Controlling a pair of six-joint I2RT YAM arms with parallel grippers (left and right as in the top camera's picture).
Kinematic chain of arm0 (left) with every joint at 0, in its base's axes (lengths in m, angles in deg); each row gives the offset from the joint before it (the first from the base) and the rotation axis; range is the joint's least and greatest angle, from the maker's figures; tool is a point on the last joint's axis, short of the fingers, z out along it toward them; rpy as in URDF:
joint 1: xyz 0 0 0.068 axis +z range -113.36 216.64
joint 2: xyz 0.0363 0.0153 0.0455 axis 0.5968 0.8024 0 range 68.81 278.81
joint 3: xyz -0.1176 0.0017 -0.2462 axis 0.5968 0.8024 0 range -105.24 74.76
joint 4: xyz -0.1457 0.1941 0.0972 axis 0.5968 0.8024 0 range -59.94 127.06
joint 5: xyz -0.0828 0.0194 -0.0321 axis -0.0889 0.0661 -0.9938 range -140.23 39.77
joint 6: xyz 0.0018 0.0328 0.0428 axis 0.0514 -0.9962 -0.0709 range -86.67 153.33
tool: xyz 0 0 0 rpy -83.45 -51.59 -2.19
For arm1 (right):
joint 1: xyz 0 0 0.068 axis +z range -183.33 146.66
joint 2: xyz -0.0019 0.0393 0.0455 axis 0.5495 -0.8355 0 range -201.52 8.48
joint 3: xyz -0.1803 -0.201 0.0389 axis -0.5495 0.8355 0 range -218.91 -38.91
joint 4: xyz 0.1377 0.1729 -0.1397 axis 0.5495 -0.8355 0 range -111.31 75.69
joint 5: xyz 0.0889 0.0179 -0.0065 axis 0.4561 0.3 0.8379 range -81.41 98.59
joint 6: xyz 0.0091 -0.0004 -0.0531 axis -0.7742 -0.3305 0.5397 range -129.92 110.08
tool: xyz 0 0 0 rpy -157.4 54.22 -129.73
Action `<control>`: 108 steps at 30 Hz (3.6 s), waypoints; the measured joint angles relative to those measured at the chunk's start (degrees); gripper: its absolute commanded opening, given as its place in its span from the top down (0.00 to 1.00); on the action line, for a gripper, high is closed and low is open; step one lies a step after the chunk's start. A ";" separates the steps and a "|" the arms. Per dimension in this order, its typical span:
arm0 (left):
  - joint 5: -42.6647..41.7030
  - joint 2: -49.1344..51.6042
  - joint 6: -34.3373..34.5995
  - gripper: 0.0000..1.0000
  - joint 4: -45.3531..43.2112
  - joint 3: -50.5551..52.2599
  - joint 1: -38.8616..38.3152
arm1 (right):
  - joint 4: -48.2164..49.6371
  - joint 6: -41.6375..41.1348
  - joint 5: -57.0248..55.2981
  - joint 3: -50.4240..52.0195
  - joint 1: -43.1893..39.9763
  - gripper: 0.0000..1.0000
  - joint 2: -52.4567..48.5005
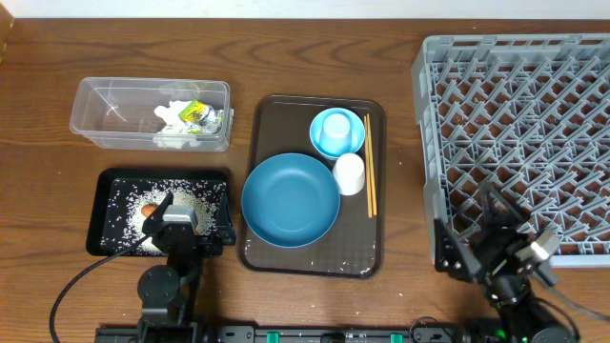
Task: Sort waste into correct bins and load items into the dishwasher rack
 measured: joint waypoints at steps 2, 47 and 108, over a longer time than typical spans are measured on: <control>0.00 0.00 -0.02 0.01 0.00 0.00 0.00 | -6.21 1.46 -0.48 -5.46 0.00 0.01 -2.99; 0.17 0.02 -0.15 0.01 0.02 0.00 0.00 | -61.57 16.85 -22.08 -57.42 29.22 0.01 -81.42; 0.17 0.02 -0.15 0.01 0.02 0.00 0.00 | -72.04 16.00 -45.27 -72.78 -5.07 0.53 -75.73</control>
